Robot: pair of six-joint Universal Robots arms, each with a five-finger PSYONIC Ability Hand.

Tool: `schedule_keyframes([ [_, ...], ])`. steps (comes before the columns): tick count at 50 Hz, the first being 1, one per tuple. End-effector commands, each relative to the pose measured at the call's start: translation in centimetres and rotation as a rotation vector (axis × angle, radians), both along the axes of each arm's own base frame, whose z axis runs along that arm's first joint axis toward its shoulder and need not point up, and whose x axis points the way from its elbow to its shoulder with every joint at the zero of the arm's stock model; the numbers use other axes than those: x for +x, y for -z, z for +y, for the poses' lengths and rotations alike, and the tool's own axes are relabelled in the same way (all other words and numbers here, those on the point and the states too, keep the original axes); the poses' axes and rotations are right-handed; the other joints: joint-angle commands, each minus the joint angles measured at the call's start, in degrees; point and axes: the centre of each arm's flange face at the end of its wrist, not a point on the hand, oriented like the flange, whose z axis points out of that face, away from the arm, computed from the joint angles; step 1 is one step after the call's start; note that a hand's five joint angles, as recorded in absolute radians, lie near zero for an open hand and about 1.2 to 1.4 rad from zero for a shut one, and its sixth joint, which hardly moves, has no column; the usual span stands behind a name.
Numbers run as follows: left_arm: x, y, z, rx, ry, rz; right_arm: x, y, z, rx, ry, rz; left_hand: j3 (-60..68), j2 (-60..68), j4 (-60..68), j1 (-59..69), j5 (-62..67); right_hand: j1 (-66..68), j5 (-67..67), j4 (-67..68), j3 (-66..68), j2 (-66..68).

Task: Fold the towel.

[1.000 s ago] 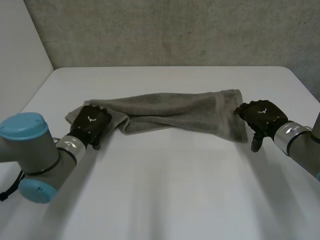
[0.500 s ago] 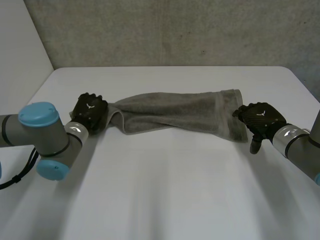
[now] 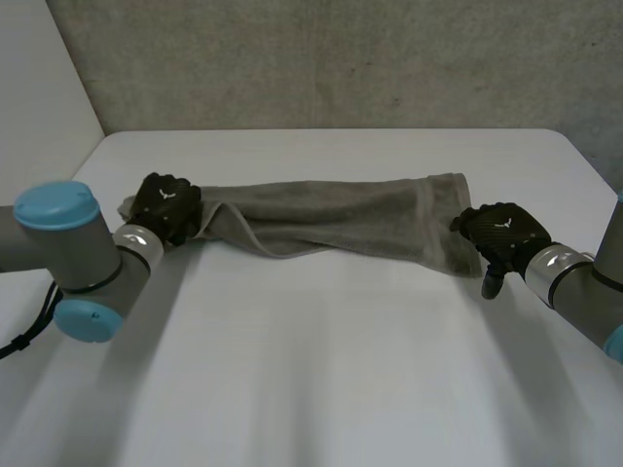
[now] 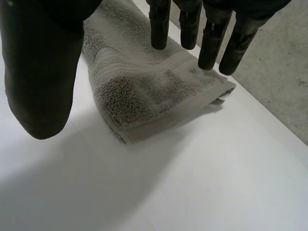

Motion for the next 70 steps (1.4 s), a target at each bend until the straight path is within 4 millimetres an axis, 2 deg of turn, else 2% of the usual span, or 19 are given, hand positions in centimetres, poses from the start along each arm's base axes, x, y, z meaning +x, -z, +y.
schedule_keyframes([
  [1,1.3,-2.8,1.1,-0.030,-0.023,0.014,-0.2,0.1,-0.3,-0.014,0.003,0.001,4.29,4.67,2.44,8.29,7.53,1.64,1.21,2.42,1.97,2.13],
  [8,1.9,-3.2,2.1,0.000,-0.035,0.060,-0.1,0.8,-0.6,-0.009,-0.028,-0.014,4.29,4.67,2.44,8.29,7.53,8.19,7.75,8.97,8.51,8.67],
  [20,2.4,-2.6,2.2,0.045,-0.056,0.113,0.5,2.4,-2.1,-0.024,-0.047,-0.037,4.29,4.67,2.44,8.29,7.53,15.77,15.34,16.55,16.09,16.25],
  [37,2.4,-2.5,2.3,0.050,-0.055,0.113,1.5,3.2,-2.8,-0.031,-0.069,-0.037,4.29,4.67,2.44,8.29,7.53,18.13,17.70,18.91,18.46,18.62],
  [45,2.4,-2.2,2.5,0.061,-0.052,0.111,3.0,3.7,-3.2,-0.045,-0.096,-0.032,4.29,4.67,2.44,8.29,7.53,19.14,18.71,19.92,19.47,19.63],
  [57,2.4,-2.0,2.5,0.066,-0.051,0.108,3.1,4.2,-4.1,-0.055,-0.077,-0.026,4.29,4.67,2.44,8.29,7.53,20.15,19.72,20.93,20.48,20.64],
  [65,2.4,-2.0,2.5,0.067,-0.051,0.110,3.2,4.3,-4.7,-0.066,-0.071,-0.026,4.29,4.67,2.44,8.29,7.53,35.77,35.33,36.55,36.09,36.25],
  [70,2.4,-2.0,2.5,0.065,-0.051,0.110,3.2,4.6,-4.9,-0.065,-0.069,-0.024,4.29,4.67,2.44,8.29,7.53,36.13,35.70,36.91,36.46,36.62],
])
